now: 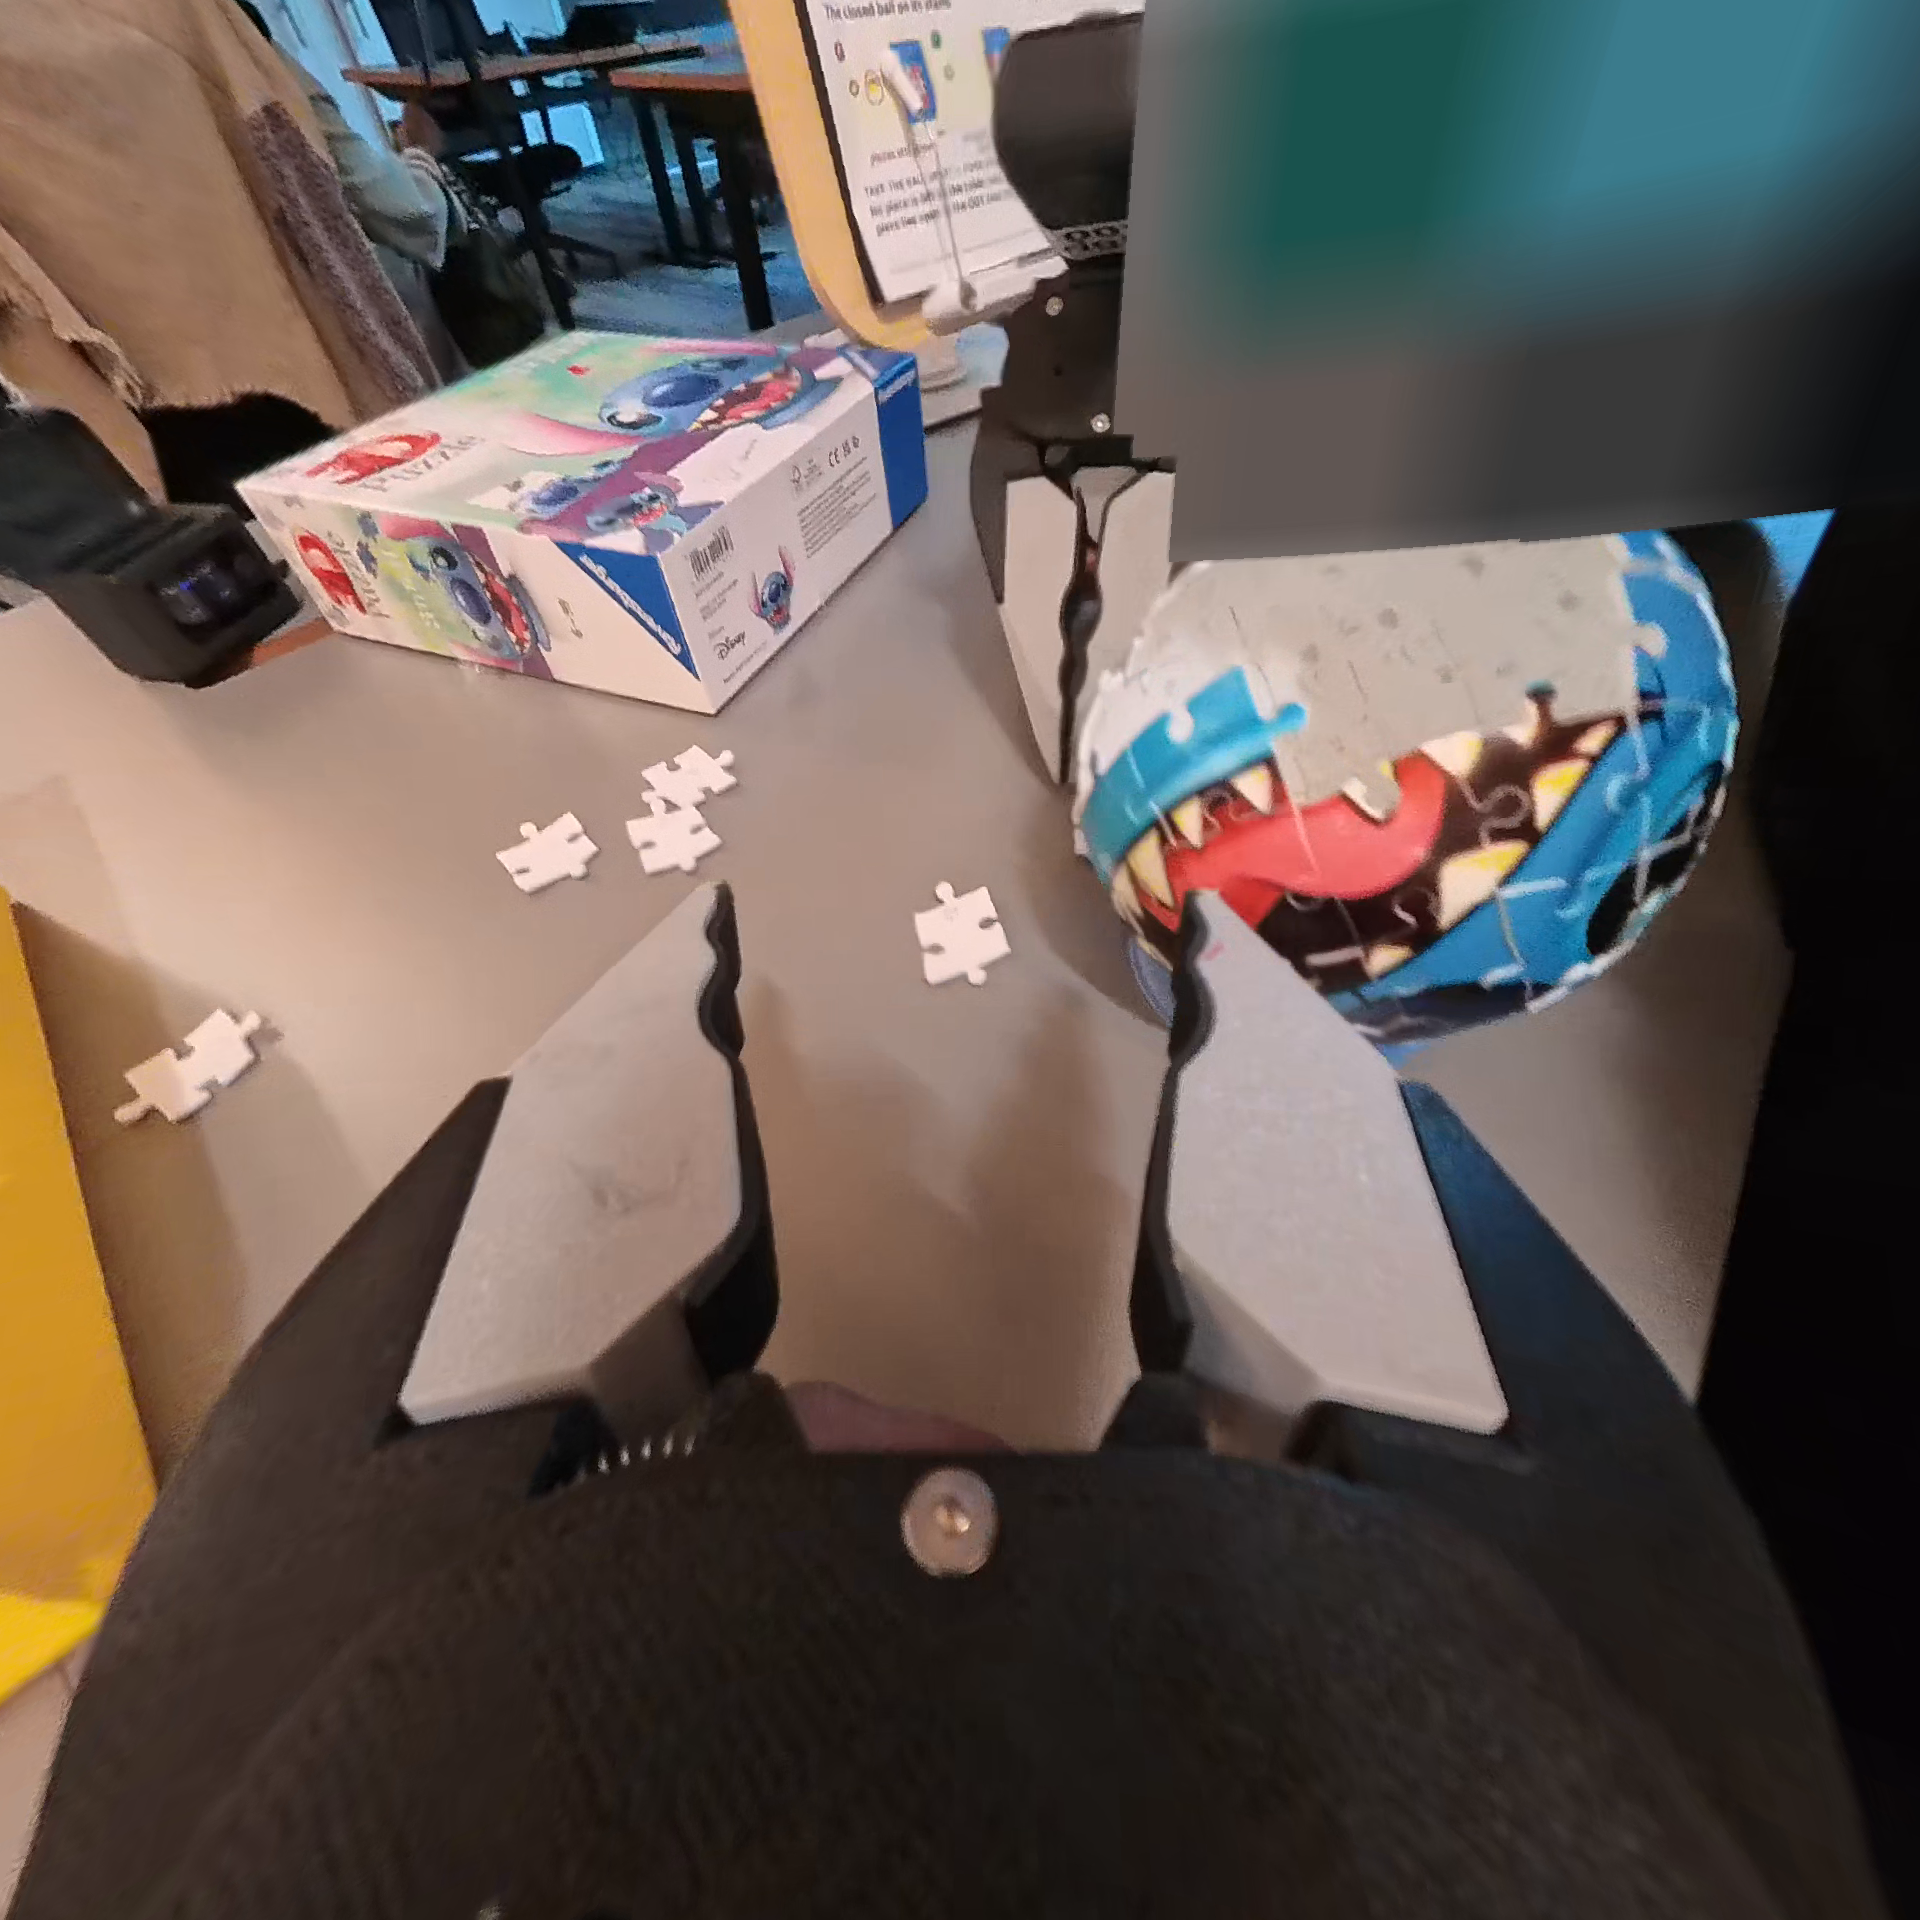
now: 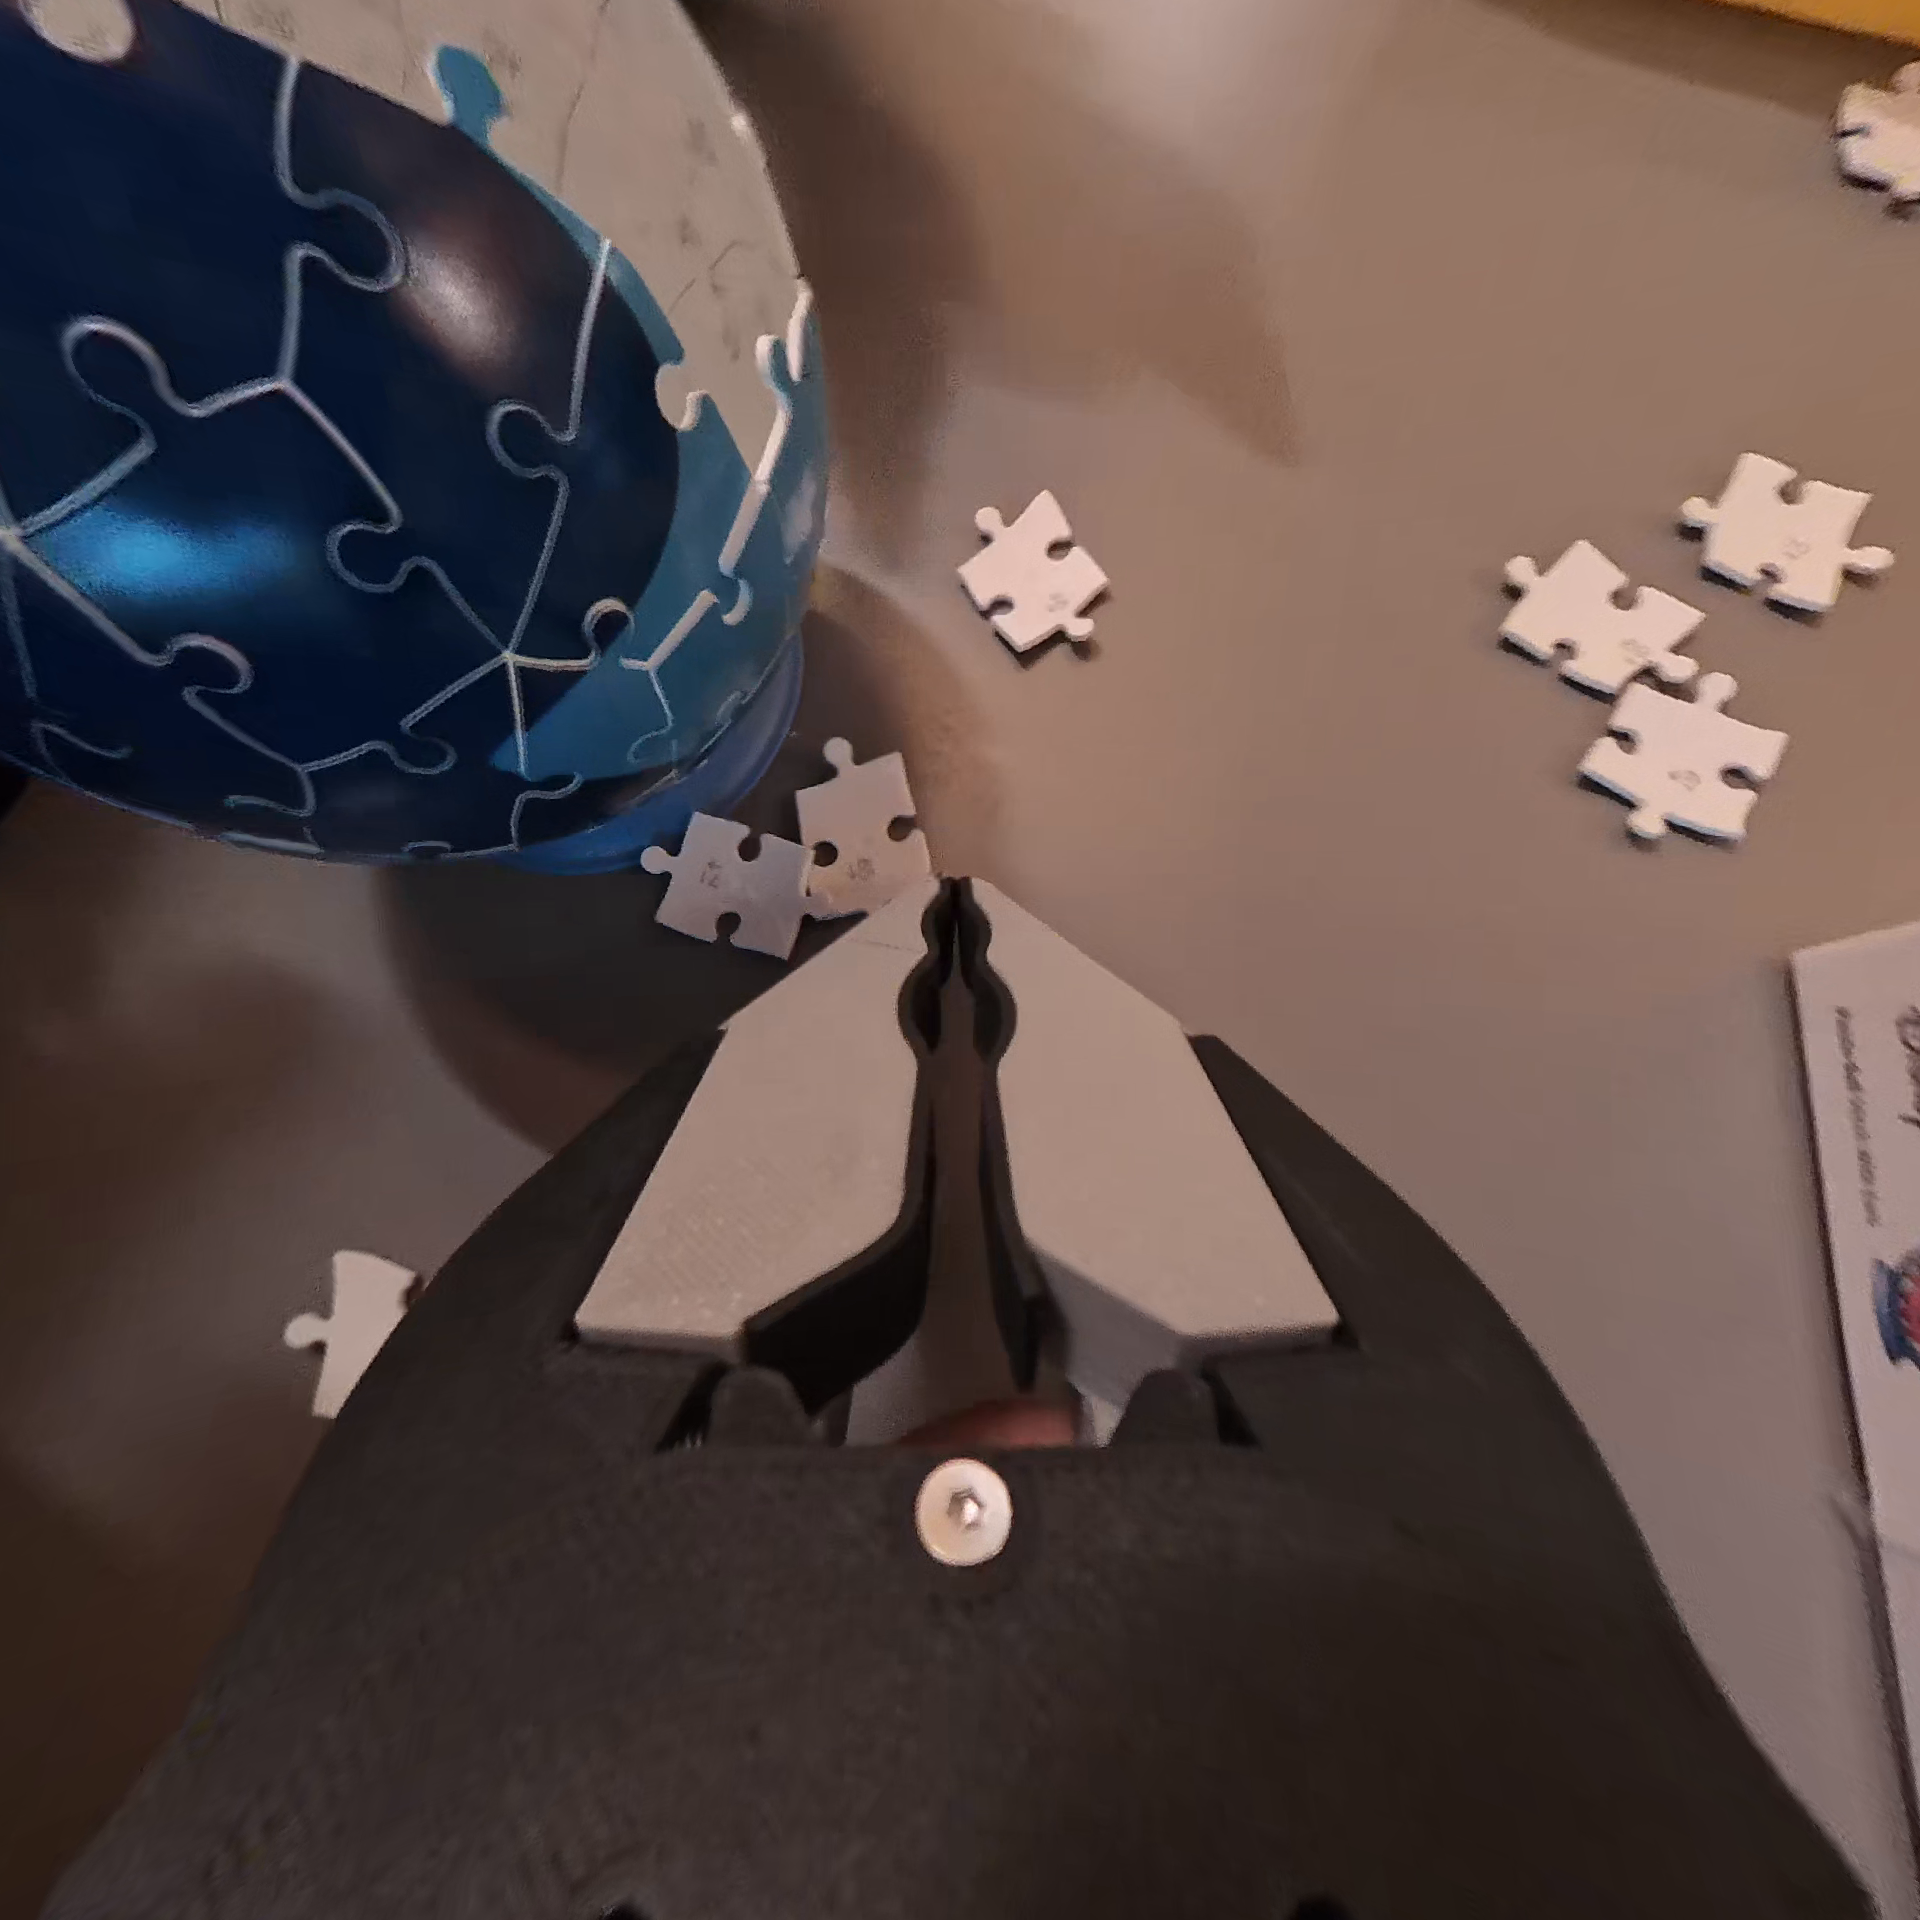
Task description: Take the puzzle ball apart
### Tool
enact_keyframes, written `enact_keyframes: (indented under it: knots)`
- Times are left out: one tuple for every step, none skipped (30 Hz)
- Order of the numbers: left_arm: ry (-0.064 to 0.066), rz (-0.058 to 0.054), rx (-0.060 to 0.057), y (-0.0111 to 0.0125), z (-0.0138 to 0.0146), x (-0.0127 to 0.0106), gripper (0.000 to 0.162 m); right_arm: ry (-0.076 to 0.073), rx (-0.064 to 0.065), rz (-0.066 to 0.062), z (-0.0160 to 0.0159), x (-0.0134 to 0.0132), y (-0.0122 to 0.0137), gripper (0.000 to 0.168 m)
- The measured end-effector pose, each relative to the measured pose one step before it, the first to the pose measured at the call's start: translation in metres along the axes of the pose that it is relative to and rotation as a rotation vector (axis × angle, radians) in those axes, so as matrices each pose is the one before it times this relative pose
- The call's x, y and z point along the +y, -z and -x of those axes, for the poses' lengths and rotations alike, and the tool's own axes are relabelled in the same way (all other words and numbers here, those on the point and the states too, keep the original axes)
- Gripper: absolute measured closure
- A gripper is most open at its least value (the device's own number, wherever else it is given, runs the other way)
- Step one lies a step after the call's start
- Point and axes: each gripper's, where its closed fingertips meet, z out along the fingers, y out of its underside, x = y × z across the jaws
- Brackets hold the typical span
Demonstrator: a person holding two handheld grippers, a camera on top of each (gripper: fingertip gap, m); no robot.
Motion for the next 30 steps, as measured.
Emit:
enact_keyframes:
  knots:
    - [0.0081, -0.0066, 0.0034, -0.00207, 0.00527, -0.00588, 0.082, -0.0112, 0.0155, -0.0130, -0.00250, -0.00109, 0.00432, 0.168]
    - [0.0133, -0.0015, -0.0010, -0.00227, 0.00553, -0.00547, 0.086, -0.0121, 0.0246, -0.0140, -0.00428, -0.00178, 0.00483, 0.168]
    - [0.0137, 0.0067, -0.0015, -0.00244, 0.00490, -0.00424, 0.088, -0.0119, 0.0341, -0.0161, -0.00608, -0.00299, 0.00514, 0.168]
    - [0.0097, 0.0090, -0.0012, -0.00239, 0.00355, -0.00367, 0.088, -0.0127, 0.0330, -0.0202, -0.00620, -0.00445, 0.00575, 0.168]
    - [-0.0002, 0.0083, -0.0022, -0.00235, 0.00233, -0.00383, 0.088, -0.0142, 0.0278, -0.0273, -0.00513, -0.00644, 0.00585, 0.168]
    - [-0.0062, 0.0051, -0.0155, -0.00247, 0.00310, -0.00451, 0.090, -0.0137, 0.0203, -0.0324, -0.00326, -0.00798, 0.00555, 0.168]
    - [-0.0063, 0.0052, -0.0216, -0.00253, 0.00311, -0.00445, 0.092, -0.0091, 0.0118, -0.0304, -0.00076, -0.00808, 0.00443, 0.168]
    - [-0.0010, 0.0122, -0.0093, -0.00246, 0.00104, -0.00290, 0.093, -0.0023, 0.0134, -0.0094, -0.00018, -0.00468, 0.00269, 0.168]
    - [0.0016, 0.0161, 0.0095, -0.00203, -0.00215, -0.00131, 0.092, 0.0070, 0.0223, 0.0183, -0.00135, 0.00018, 0.00114, 0.168]
    - [-0.0008, 0.0096, 0.0109, -0.00076, -0.00276, -0.00077, 0.092, 0.0155, 0.0123, 0.0314, 0.00062, 0.00338, -0.00018, 0.168]
    - [-0.0015, 0.0028, -0.0018, 0.00031, -0.00115, 0.00018, 0.092, 0.0137, -0.0135, 0.0280, 0.00439, 0.00399, -0.00164, 0.168]
    - [-0.0002, 0.0031, -0.0083, 0.00099, 0.00011, 0.00190, 0.093, 0.0049, -0.0253, 0.0196, 0.00557, 0.00328, -0.00314, 0.167]
    - [0.0025, 0.0039, -0.0035, 0.00133, 0.00004, 0.00313, 0.093, -0.0043, -0.0240, 0.0079, 0.00460, 0.00183, -0.00480, 0.148]
    - [0.0040, 0.0011, 0.0011, 0.00157, -0.00049, 0.00368, 0.093, -0.0023, -0.0382, 0.0101, 0.00619, 0.00179, -0.00591, 0.140]
    - [0.0093, 0.0020, -0.0075, 0.00156, 0.00125, 0.00414, 0.093, 0.0090, -0.0404, 0.0131, 0.00622, 0.00188, -0.00612, 0.139]
    - [0.0132, 0.0080, -0.0098, 0.00150, 0.00228, 0.00491, 0.093, 0.0240, -0.0287, 0.0112, 0.00440, 0.00156, -0.00597, 0.136]
    - [0.0130, 0.0103, -0.0038, 0.00160, 0.00181, 0.00510, 0.093, 0.0321, -0.0165, 0.0192, 0.00209, 0.00279, -0.00579, 0.133]
    - [0.0114, 0.0059, -0.0040, 0.00174, 0.00199, 0.00435, 0.093, 0.0291, -0.0023, 0.0285, -0.00119, 0.00405, -0.00585, 0.129]
    - [0.0140, 0.0005, -0.0097, 0.00180, 0.00322, 0.00324, 0.093, 0.0192, 0.0026, 0.0263, -0.00293, 0.00361, -0.00584, 0.129]
    - [0.0175, 0.0005, -0.0067, 0.00133, 0.00309, 0.00266, 0.094, 0.0098, -0.0274, 0.0236, 0.00165, 0.00334, -0.00560, 0.133]
    - [0.0190, -0.0014, 0.0048, 0.00092, 0.00123, 0.00200, 0.094, 0.0102, -0.0526, -0.0017, 0.00682, -0.00116, -0.00331, 0.139]
    - [0.0192, -0.0065, 0.0167, 0.00045, -0.00108, 0.00095, 0.094, 0.0198, -0.0689, 0.0012, 0.01021, -0.00072, -0.00167, 0.142]
    - [0.0176, -0.0041, 0.0161, 0.00016, -0.00158, 0.00129, 0.094, 0.0064, -0.0247, 0.0018, 0.00405, -0.00074, -0.00120, 0.142]
    - [0.0125, 0.0023, 0.0076, -0.00009, -0.00060, 0.00236, 0.094, 0.0000, 0.0086, 0.0035, -0.00120, 0.00005, -0.00030, 0.149]
    - [0.0048, 0.0043, 0.0011, -0.00007, 0.00016, 0.00277, 0.093, 0.0014, 0.0026, 0.0065, -0.00004, 0.00172, 0.00034, 0.167]
    - [-0.0003, 0.0026, 0.0018, -0.00010, -0.00015, 0.00265, 0.093, -0.0043, -0.0110, -0.0033, 0.00194, 0.00120, 0.00063, 0.167]
    - [-0.0008, 0.0020, 0.0045, -0.00009, -0.00013, 0.00222, 0.093, -0.0080, -0.0074, -0.0030, 0.00102, 0.00147, 0.00125, 0.168]
    - [0.0044, -0.0008, 0.0025, -0.00026, 0.00089, 0.00115, 0.093, -0.0050, 0.0070, -0.0007, -0.00145, 0.00157, 0.00180, 0.168]
    - [0.0100, -0.0021, 0.0010, -0.00029, 0.00176, -0.00004, 0.093, -0.0060, 0.0359, -0.0005, -0.00602, 0.00170, 0.00250, 0.168]
    - [0.0111, -0.0014, 0.0045, -0.00039, 0.00134, -0.00072, 0.093, -0.0088, 0.0557, 0.0043, -0.00976, 0.00235, 0.00357, 0.168]
